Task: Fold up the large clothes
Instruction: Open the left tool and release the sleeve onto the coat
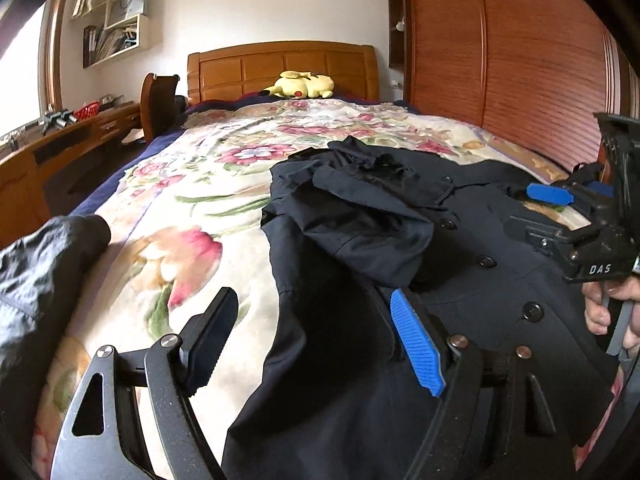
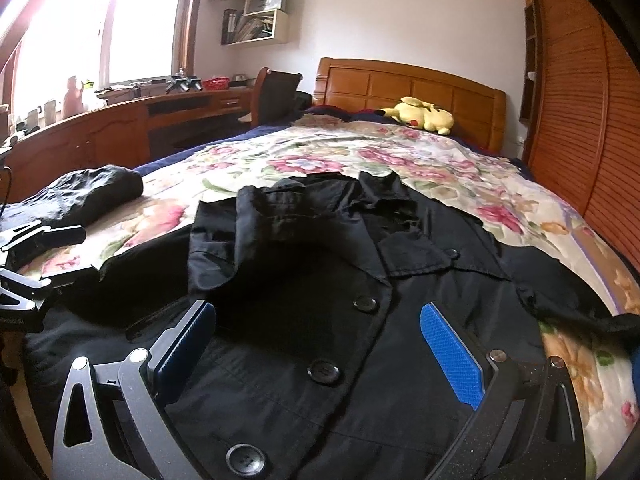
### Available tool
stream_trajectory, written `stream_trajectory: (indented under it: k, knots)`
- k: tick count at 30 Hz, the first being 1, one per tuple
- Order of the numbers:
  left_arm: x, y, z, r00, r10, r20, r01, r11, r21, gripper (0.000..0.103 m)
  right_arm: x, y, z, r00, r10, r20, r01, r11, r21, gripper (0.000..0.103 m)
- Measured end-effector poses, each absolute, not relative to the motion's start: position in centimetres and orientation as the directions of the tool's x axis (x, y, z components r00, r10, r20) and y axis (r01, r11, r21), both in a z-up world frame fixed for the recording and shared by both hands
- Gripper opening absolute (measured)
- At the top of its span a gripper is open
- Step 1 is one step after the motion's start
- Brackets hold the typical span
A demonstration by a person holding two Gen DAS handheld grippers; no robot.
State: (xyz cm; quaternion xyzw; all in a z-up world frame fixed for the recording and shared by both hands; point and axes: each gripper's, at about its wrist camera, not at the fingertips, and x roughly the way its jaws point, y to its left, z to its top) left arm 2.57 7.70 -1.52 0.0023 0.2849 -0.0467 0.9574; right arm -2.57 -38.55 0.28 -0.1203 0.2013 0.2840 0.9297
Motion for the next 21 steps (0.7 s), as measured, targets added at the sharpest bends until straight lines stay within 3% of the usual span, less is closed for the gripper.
stream_trajectory:
  k: [6, 14, 21]
  knots:
    - [2.4, 8.9, -1.7, 0.834, -0.113, -0.539, 0.092, 0.994, -0.065, 0.080, -2.3, -37.5, 0.1, 0.755, 0.473, -0.454, -0.583, 0.801, -0.135, 0.102]
    - [1.3, 9.2, -1.1, 0.854, -0.099, -0.512, 0.102, 0.995, -0.022, 0.080, -1.2, -35.0, 1.1, 0.708, 0.503, -0.496, -0.616, 0.783, -0.085, 0.097]
    - [0.1, 11.1, -0.4, 0.873, -0.065, -0.483, 0.069, 0.998, -0.008, 0.080, 0.8, -31.0, 2.8, 0.688, 0.481, -0.544, -0.636, 0.760, -0.131, 0.094]
